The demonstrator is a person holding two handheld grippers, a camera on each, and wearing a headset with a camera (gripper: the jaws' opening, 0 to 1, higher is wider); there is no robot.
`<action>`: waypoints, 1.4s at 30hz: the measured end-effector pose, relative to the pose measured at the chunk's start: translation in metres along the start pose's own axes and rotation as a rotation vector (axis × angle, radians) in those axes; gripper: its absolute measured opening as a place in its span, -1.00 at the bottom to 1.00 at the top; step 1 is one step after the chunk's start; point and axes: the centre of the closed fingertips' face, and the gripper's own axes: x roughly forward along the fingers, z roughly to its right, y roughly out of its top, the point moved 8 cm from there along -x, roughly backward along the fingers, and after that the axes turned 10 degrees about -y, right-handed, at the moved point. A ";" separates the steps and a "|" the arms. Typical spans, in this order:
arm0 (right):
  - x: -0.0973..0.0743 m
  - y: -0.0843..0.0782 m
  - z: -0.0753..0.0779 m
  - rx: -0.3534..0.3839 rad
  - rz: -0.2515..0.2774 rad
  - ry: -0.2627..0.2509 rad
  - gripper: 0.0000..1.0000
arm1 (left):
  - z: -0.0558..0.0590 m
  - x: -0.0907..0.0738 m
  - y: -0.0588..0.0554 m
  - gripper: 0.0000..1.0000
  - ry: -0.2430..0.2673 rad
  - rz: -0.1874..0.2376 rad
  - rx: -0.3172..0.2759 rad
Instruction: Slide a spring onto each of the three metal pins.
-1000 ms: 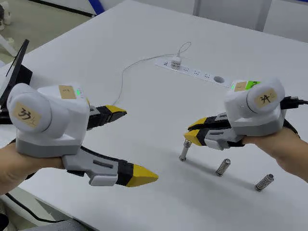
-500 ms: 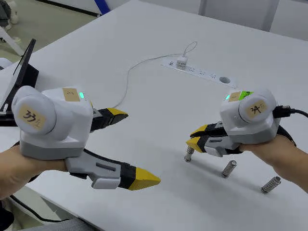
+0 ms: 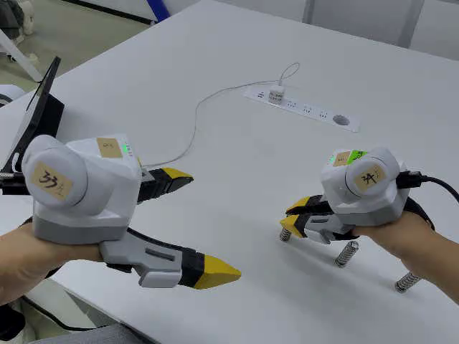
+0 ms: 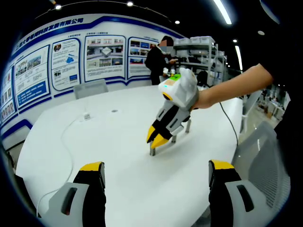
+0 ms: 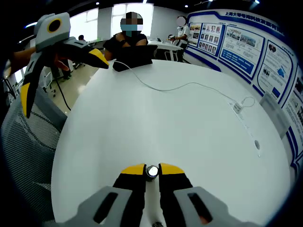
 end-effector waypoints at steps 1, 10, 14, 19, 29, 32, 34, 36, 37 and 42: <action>0.000 0.000 0.000 0.000 -0.002 0.000 -0.79 | 0.001 0.001 -0.001 0.85 -0.002 -0.003 0.000; 0.000 -0.002 0.000 -0.018 -0.008 0.010 -0.79 | 0.005 0.005 -0.004 0.84 -0.018 -0.015 -0.005; -0.001 -0.002 0.000 -0.018 -0.018 0.016 -0.79 | 0.005 0.006 -0.003 0.83 -0.021 -0.011 -0.005; -0.001 -0.002 0.001 -0.024 -0.020 0.013 -0.77 | 0.007 0.007 -0.002 0.83 -0.026 -0.016 -0.001; -0.011 0.001 0.006 -0.008 0.002 -0.012 -0.71 | 0.009 0.008 0.001 0.83 -0.029 -0.026 0.010; -0.019 0.004 0.009 0.007 0.025 -0.019 -0.69 | 0.010 0.008 0.005 0.83 -0.030 -0.027 0.017; -0.026 0.004 0.012 0.018 0.037 -0.020 -0.69 | 0.011 0.009 0.007 0.83 -0.031 -0.028 0.023; -0.032 0.003 0.014 0.031 0.050 -0.028 -0.69 | 0.012 0.010 0.008 0.83 -0.030 -0.033 0.030; -0.035 0.003 0.015 0.036 0.055 -0.030 -0.69 | 0.012 0.010 0.008 0.84 -0.028 -0.043 0.036; -0.053 0.006 0.022 0.094 0.103 -0.047 -0.68 | 0.015 0.011 0.009 0.86 -0.029 -0.062 0.055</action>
